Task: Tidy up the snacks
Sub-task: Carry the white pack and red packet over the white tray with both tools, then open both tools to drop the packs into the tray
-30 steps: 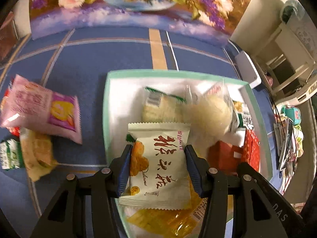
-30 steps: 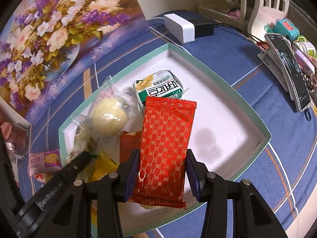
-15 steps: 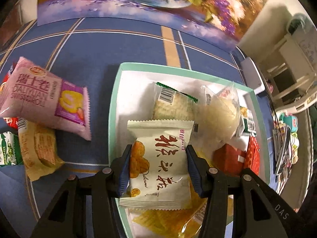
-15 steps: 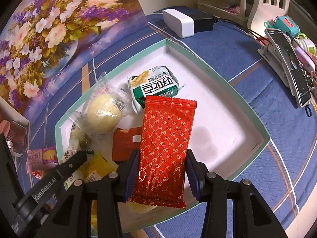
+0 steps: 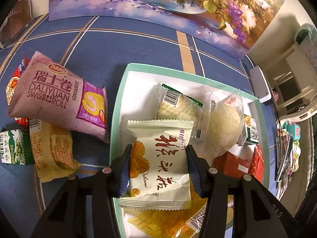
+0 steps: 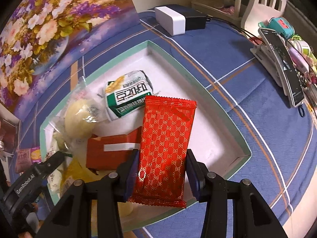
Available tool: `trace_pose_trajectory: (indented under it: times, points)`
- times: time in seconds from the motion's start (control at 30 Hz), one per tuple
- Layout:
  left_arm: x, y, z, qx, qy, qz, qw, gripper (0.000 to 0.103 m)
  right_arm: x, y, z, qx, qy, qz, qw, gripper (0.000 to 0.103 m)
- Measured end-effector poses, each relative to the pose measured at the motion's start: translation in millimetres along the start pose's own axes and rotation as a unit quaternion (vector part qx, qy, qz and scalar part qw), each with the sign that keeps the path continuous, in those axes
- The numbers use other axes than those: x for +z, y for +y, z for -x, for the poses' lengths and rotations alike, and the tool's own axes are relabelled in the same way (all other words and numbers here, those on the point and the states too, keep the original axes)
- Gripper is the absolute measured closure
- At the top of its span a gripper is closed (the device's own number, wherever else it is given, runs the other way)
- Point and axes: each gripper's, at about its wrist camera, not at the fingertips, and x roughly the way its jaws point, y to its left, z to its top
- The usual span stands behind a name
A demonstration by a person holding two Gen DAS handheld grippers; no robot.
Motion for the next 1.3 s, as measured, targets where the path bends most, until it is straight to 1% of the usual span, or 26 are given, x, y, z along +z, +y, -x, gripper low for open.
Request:
trace_pose_trajectory:
  times: [0.17, 0.27, 0.33, 0.4, 0.5, 0.6, 0.67, 0.7, 0.77, 0.8, 0.93, 1.03, 1.07, 1.1, 1.13, 1.17, 1.3]
  points:
    - [4.1, -5.2, -0.1, -0.004, 0.013, 0.007, 0.9999, 0.048, 0.1, 0.6, 0.9, -0.006, -0.001, 0.001, 1.000, 0.054]
    - [5.6, -6.3, 5.4, -0.018, 0.016, 0.009, 0.9997, 0.039, 0.7, 1.4, 5.8, -0.007, -0.009, 0.001, 1.000, 0.051]
    - [6.8, -8.8, 11.4, -0.006, 0.014, 0.005, 0.9999, 0.037, 2.2, 1.7, 9.0, -0.003, -0.014, 0.000, 1.000, 0.050]
    - [8.1, -11.8, 18.3, 0.005, 0.007, -0.003, 1.0000, 0.028, 2.7, 1.9, 11.5, -0.002, -0.017, 0.000, 1.000, 0.050]
    - [10.4, -12.3, 29.3, -0.003, 0.004, 0.001, 1.0000, 0.027, 3.1, 4.3, 15.2, 0.000, -0.021, 0.003, 1.000, 0.050]
    - [10.3, -11.0, 41.1, 0.006, -0.002, 0.000, 1.0000, 0.026, 3.5, 9.0, 16.5, 0.000, -0.023, 0.011, 1.000, 0.050]
    - [10.6, -8.7, 46.7, 0.022, -0.006, 0.000, 0.9997, 0.025, 2.0, 12.3, 16.8, 0.000, -0.023, 0.018, 1.000, 0.050]
    - [10.6, -6.8, 49.4, 0.030, -0.009, 0.001, 0.9995, 0.025, 1.0, 14.1, 16.7, 0.000, -0.022, 0.021, 1.000, 0.048]
    - [10.2, -1.1, 54.8, 0.056, -0.015, 0.005, 0.9983, 0.025, -1.8, 18.2, 16.9, 0.001, -0.021, 0.031, 0.999, 0.043]
    - [9.3, 2.3, 57.8, 0.071, -0.019, 0.005, 0.9973, 0.024, -3.1, 22.5, 17.3, -0.002, -0.022, 0.039, 0.999, 0.043]
    - [5.3, 20.0, 69.0, 0.137, -0.032, 0.010, 0.9900, 0.024, -9.6, 38.9, 20.9, 0.000, -0.027, 0.067, 0.997, 0.043]
    - [3.2, 33.6, 74.2, 0.172, -0.036, 0.022, 0.9842, 0.023, -15.2, 53.2, 26.1, 0.005, -0.031, 0.088, 0.996, 0.040]
    - [3.1, 38.9, 75.7, 0.183, -0.037, 0.027, 0.9821, 0.017, -16.7, 56.6, 27.4, 0.006, -0.033, 0.094, 0.995, 0.037]
    - [2.8, 44.1, 76.9, 0.194, -0.038, 0.032, 0.9798, 0.006, -19.5, 62.4, 29.4, 0.009, -0.037, 0.103, 0.994, 0.035]
    - [2.4, 49.8, 78.4, 0.205, -0.040, 0.038, 0.9772, 0.003, -21.1, 65.7, 30.3, 0.010, -0.039, 0.108, 0.993, 0.034]
    - [1.8, 54.7, 80.3, 0.210, -0.042, 0.042, 0.9759, 0.003, -23.5, 70.5, 31.3, 0.011, -0.039, 0.116, 0.992, 0.032]
    - [1.0, 79.5, 89.2, 0.218, -0.043, 0.072, 0.9723, 0.003, -28.6, 83.4, 33.3, 0.017, -0.043, 0.134, 0.990, 0.030]
